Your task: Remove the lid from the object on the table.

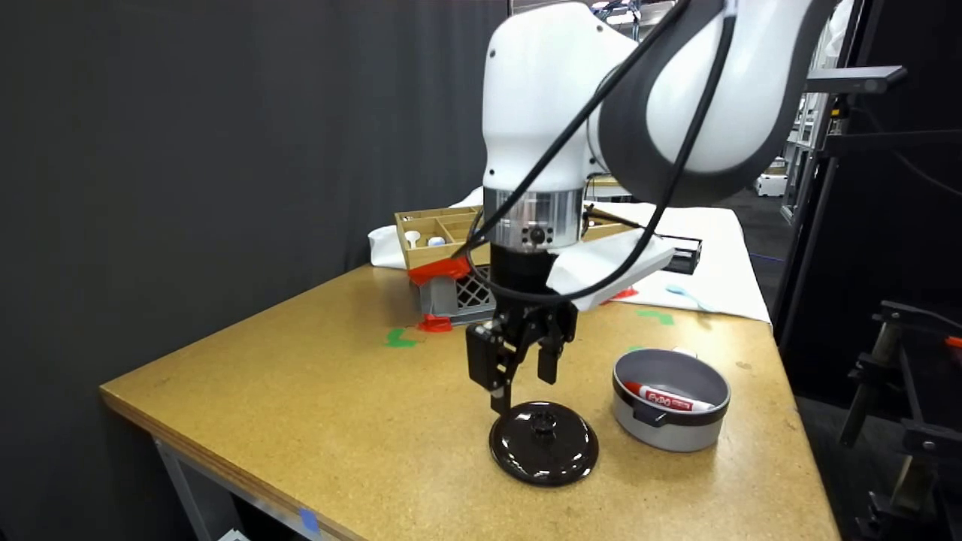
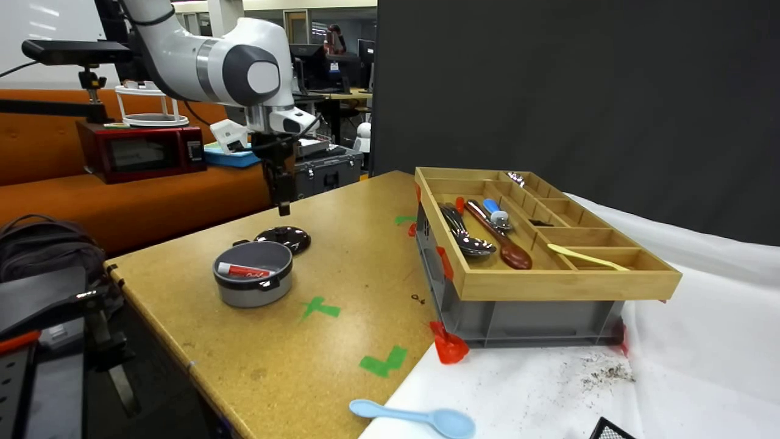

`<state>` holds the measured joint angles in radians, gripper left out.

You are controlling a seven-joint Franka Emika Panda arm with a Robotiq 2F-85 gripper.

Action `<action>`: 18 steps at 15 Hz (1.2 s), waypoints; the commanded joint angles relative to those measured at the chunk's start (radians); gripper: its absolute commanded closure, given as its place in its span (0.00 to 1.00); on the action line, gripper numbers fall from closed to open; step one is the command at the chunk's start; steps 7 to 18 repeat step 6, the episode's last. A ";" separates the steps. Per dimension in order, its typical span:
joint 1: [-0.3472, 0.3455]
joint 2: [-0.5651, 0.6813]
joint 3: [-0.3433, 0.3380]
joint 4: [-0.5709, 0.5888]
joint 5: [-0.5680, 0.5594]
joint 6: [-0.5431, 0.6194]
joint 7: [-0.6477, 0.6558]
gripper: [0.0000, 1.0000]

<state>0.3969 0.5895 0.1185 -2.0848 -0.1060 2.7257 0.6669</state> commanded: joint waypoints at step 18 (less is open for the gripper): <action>0.001 -0.375 -0.014 -0.193 0.009 -0.196 0.028 0.00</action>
